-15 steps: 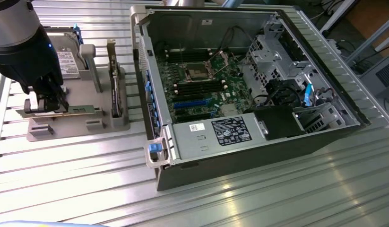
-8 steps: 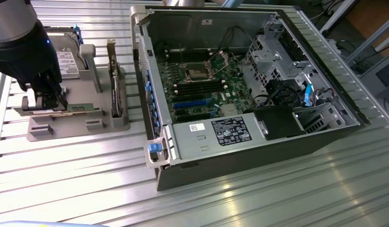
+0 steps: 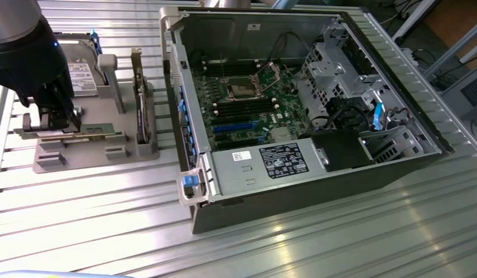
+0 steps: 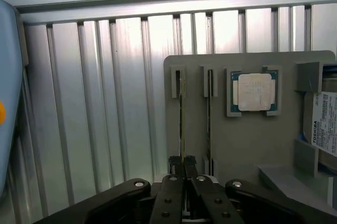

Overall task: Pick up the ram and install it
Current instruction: 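Pick up the ram and move it above insertion slot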

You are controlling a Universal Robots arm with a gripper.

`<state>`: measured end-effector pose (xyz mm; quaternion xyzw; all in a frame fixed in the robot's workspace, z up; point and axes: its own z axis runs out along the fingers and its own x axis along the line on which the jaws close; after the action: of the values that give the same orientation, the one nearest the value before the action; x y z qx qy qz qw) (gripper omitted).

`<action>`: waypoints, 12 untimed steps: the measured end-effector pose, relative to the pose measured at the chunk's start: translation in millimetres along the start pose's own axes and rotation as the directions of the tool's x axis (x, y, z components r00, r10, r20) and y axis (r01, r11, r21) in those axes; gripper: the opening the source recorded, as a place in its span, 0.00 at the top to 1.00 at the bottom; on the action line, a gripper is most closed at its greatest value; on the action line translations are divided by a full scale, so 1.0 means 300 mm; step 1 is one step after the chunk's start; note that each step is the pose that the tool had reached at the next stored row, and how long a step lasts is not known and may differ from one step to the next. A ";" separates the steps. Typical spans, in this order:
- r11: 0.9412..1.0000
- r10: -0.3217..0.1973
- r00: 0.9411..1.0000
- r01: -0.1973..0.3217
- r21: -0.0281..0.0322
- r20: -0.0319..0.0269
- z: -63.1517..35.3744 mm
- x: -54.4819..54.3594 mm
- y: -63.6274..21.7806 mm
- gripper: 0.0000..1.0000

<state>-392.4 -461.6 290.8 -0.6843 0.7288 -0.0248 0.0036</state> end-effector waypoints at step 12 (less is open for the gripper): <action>1.000 0.000 1.000 0.000 0.000 0.000 -0.029 0.001 -0.001 0.88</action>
<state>-392.4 -461.6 299.6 -0.6843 0.7288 -0.0250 0.0035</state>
